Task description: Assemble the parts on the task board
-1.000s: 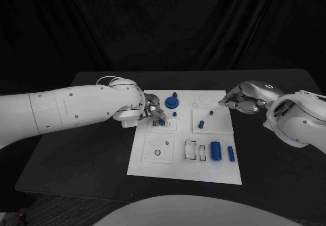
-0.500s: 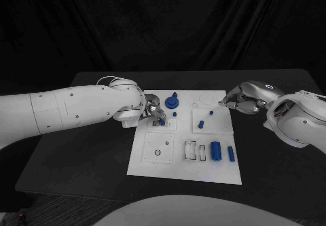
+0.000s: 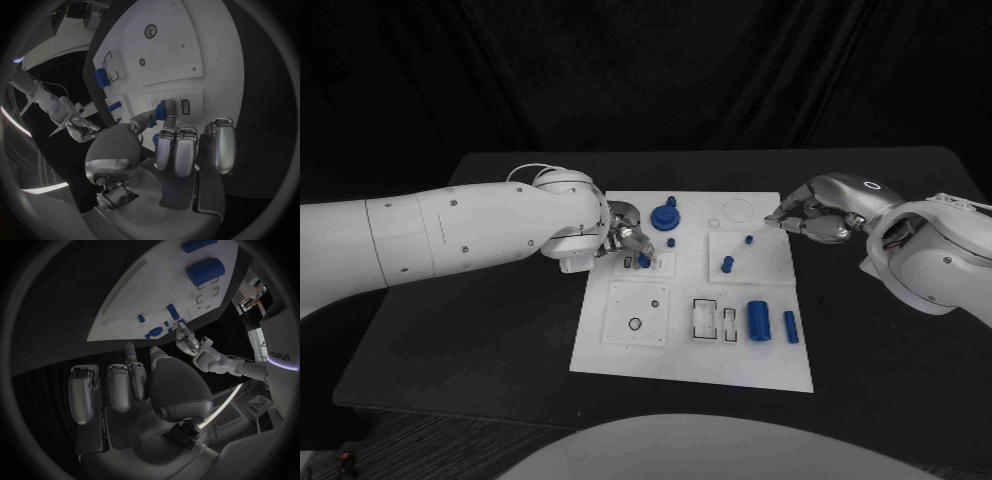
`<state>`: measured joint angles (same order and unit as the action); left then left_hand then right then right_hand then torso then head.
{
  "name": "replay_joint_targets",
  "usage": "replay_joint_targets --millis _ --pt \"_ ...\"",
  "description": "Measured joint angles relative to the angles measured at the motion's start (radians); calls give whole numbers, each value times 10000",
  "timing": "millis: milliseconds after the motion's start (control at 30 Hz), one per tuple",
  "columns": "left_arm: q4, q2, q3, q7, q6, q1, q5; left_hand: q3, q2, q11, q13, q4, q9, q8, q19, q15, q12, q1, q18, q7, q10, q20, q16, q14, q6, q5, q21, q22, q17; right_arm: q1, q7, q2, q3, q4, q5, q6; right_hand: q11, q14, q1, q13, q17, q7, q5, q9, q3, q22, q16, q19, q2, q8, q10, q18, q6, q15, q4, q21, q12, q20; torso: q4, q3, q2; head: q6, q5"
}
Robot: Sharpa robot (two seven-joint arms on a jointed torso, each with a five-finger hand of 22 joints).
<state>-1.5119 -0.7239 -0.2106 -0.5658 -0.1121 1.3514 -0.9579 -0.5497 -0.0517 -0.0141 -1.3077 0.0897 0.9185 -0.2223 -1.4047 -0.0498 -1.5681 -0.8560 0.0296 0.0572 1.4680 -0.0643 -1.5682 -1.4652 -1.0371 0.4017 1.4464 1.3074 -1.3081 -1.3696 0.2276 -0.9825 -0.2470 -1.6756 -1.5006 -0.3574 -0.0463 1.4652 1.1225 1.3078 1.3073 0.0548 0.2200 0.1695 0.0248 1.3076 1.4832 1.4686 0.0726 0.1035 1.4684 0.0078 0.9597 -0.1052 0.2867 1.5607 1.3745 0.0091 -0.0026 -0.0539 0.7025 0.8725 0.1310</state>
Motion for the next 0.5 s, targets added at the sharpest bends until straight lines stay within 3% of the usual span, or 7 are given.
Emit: replay_joint_targets --millis 500 --pt "-14 5 5 -8 4 -5 -12 1 -4 0 0 -1 41 3 -1 0 0 -4 0 16 0 0 0 0 -13 -2 -35 0 2 12 17 1 0 26 0 10 0 0 0 0 0 40 0 -9 0 -1 0 0 0 0 0 0 33 0 0 0 0 0 4 3 -1 0 0"
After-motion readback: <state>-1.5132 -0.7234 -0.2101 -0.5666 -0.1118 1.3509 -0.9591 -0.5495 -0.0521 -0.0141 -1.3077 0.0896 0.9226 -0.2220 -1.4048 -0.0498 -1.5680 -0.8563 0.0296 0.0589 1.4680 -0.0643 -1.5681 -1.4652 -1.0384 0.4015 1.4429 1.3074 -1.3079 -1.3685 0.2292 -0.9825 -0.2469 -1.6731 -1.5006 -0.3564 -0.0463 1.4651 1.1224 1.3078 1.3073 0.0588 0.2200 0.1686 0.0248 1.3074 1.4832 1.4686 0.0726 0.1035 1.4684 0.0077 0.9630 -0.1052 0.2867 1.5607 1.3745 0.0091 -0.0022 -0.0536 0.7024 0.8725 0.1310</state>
